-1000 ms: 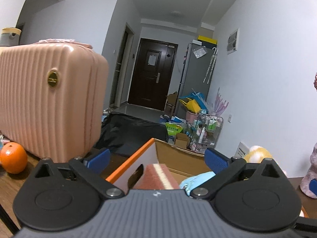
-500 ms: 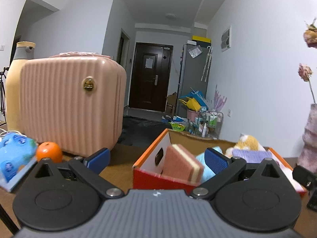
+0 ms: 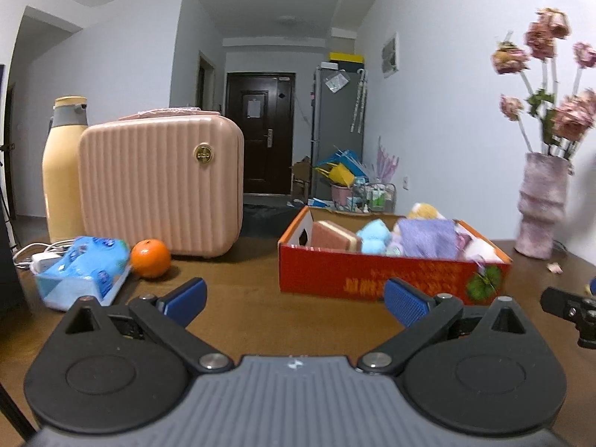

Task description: Organize soft objects

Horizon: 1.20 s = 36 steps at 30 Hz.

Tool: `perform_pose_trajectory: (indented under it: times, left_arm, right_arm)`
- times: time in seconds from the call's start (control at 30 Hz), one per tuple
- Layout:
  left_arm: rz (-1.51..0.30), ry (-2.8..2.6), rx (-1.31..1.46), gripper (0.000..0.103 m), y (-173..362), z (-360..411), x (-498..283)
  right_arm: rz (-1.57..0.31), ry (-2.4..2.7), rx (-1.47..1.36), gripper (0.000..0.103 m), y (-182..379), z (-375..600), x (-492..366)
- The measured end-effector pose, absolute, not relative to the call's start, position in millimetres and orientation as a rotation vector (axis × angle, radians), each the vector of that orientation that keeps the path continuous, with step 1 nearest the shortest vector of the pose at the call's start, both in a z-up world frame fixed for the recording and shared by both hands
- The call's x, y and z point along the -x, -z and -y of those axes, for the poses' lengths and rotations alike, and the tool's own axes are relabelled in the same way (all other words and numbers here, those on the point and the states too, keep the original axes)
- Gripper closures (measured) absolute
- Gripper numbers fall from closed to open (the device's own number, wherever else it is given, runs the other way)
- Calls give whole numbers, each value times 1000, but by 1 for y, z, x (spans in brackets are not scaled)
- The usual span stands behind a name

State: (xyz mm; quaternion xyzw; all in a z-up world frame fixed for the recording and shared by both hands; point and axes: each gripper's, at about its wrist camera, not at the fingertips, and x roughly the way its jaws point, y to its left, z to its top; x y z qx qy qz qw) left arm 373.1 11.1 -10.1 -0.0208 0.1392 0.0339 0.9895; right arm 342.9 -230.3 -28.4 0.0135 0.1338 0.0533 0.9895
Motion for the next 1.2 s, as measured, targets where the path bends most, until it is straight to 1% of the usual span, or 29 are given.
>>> perform_pose_trajectory:
  times: [0.53,0.73,0.9,1.2]
  left_arm:
    - [-287,9,26,0,3,-20,-201]
    - [-271,-4,4,0,6,-24,-146]
    - [-243,-8,15,0,3,-28,-122]
    - [-205,-10,13,0,-5,-31,-107]
  right_arm:
    - [-209,-110,-10,0,8,228,-180]
    - [-181,-109,10,0,-4,225,-134]
    - [-172,-110,27,0,-9,218,-116]
    - [-152,-118,44,0,-14,212,-106]
